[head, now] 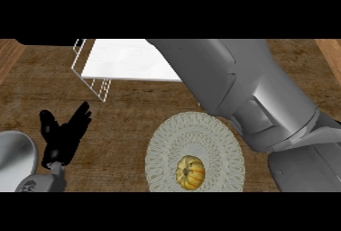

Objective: Pick the cupcake from the placemat and place it in the tiered shelf

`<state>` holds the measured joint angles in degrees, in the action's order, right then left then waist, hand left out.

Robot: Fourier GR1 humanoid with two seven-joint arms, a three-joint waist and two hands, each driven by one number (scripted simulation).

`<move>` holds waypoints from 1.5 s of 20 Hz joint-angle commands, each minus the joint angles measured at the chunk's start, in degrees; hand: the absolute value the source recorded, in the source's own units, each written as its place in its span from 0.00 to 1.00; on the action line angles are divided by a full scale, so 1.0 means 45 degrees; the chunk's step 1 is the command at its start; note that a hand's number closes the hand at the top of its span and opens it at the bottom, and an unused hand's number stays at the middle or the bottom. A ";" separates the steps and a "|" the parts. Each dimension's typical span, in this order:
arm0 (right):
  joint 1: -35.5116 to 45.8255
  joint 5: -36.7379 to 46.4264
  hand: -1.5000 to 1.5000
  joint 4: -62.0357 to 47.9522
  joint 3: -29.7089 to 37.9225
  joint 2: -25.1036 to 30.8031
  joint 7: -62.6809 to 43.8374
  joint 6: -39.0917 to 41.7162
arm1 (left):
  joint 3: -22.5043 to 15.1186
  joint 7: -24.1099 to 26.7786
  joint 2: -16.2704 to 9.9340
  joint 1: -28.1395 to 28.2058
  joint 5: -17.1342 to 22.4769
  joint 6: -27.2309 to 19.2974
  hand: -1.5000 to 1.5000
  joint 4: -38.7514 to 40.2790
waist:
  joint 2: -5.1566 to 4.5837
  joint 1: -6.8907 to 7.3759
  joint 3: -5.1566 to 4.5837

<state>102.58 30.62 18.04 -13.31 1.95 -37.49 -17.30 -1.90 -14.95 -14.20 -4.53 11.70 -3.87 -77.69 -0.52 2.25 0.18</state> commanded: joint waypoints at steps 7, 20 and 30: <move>-0.0521 -0.0536 0.00 0.0262 0.1355 0.0177 -0.0222 -0.2598 | 0.0094 -0.0067 -0.0065 0.0693 -0.0063 0.0144 0.50 0.0003 | 0.0032 -0.0123 -0.0050; -0.0271 -0.2388 0.00 0.1687 0.4064 0.0881 0.0868 -0.5054 | 0.0205 -0.0220 0.0169 0.0279 -0.0059 0.0186 0.50 0.0290 | 0.0035 -0.0239 -0.0051; -0.1233 -0.0885 0.00 0.2225 0.3676 0.1998 -0.0782 -0.7885 | 0.0566 0.0312 0.0117 0.0697 -0.0025 0.0391 0.50 0.0496 | 0.0221 -0.0687 -0.0047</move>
<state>98.27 24.71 26.28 3.54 9.97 -36.75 -46.93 0.31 -14.91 -13.87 -2.44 11.50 -3.05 -78.11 0.34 -0.03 0.25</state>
